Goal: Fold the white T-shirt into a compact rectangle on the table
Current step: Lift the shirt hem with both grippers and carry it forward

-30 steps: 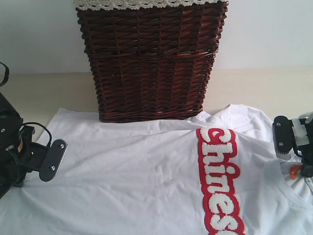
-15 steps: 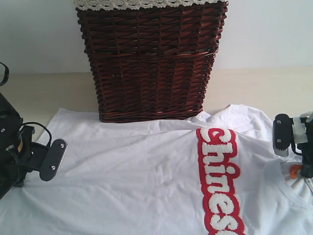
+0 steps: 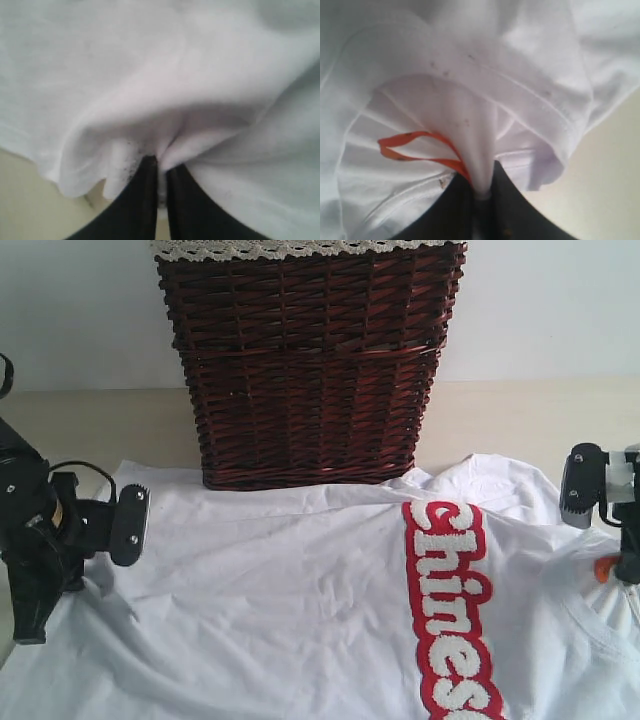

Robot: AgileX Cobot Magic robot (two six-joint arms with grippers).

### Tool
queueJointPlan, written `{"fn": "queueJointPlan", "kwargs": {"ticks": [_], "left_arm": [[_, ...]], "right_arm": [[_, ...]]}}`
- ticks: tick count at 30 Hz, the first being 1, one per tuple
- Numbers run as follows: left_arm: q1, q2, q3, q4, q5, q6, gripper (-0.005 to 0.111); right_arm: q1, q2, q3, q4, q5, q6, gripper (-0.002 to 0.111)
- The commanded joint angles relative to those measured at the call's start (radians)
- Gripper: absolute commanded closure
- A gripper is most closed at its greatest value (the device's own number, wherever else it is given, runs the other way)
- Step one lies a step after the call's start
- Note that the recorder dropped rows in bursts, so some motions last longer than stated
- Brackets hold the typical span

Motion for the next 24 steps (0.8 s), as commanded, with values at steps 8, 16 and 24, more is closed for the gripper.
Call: {"fn": "queueJointPlan", "kwargs": {"ticks": [8,16,24], "left_arm": [[0.126,-0.238,-0.026,-0.244,0.001,-0.105,0.107],[0.212,-0.511,-0.026,-0.405,0.055,-0.127,0.107],[0.287,-0.83,-0.012,-0.405,0.188,-0.196,0.107]], "right_arm": [[0.001,-0.25,-0.012,0.071,0.101,0.0,0.108],[0.001,-0.475,-0.012,0.103,0.188,0.0,0.108],[0.001,-0.728,-0.012,0.21,0.337,0.0,0.108]]}}
